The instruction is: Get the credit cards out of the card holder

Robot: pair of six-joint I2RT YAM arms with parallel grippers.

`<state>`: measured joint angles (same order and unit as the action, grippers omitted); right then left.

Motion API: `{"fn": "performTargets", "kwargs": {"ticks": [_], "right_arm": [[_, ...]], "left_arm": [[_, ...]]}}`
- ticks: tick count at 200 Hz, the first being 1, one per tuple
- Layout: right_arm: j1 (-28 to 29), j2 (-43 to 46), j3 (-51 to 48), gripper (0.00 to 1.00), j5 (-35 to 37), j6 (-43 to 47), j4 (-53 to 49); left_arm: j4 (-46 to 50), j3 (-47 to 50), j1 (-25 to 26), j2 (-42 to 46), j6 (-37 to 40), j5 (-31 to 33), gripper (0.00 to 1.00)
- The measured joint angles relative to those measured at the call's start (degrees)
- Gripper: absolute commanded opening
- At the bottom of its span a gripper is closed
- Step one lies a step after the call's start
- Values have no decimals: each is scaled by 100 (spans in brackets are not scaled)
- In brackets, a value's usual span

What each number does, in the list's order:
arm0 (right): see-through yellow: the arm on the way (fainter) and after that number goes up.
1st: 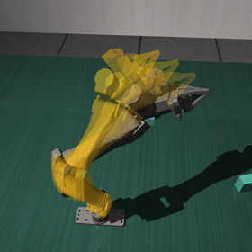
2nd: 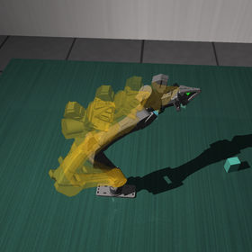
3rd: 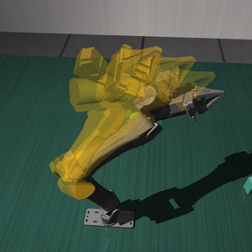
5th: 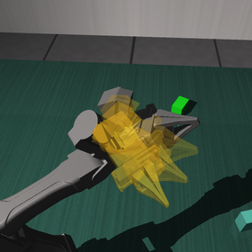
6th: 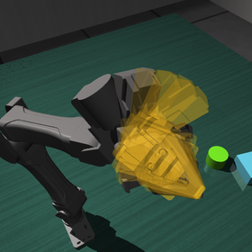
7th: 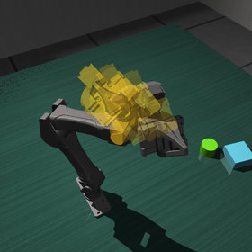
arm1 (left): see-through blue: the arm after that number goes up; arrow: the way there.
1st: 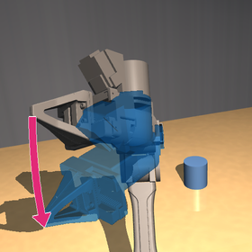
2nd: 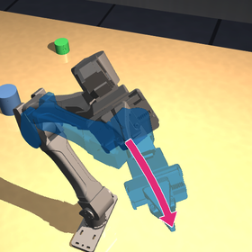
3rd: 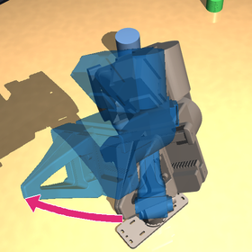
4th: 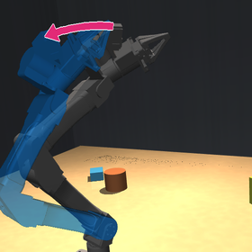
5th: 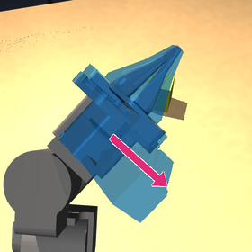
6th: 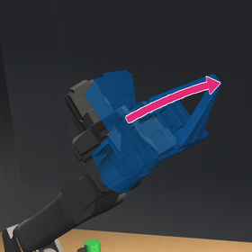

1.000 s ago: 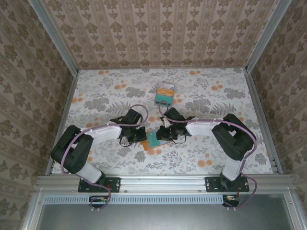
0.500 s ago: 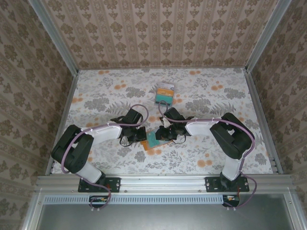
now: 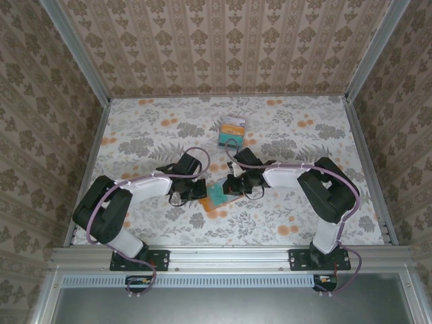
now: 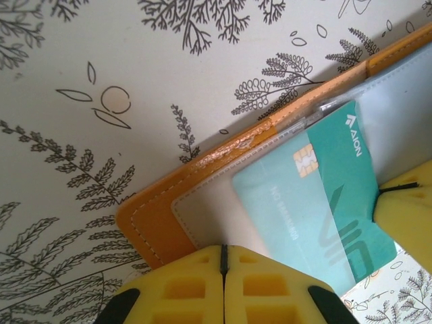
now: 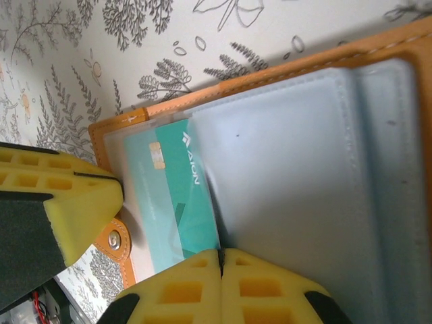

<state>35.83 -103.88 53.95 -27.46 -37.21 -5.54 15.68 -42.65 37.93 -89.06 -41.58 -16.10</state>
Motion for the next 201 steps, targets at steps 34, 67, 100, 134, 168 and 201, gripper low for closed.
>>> {"fn": "performTargets", "kwargs": {"ticks": [34,67,100,134,168,201], "right_arm": [[-120,0,55,8,-4,240,-188],[-212,35,76,7,-4,411,-337],[-315,101,76,4,11,479,-446],[-363,140,74,4,55,555,-549],[-372,173,74,13,63,560,-540],[-315,173,74,21,-4,560,-496]], "left_arm": [[-55,0,37,-13,11,-13,5],[-72,0,68,-15,24,-13,5],[-74,0,68,-15,28,-15,5],[-72,0,68,-15,28,-15,5],[-70,-4,68,-15,28,-13,5],[-70,-7,72,-15,28,-13,5]]}}
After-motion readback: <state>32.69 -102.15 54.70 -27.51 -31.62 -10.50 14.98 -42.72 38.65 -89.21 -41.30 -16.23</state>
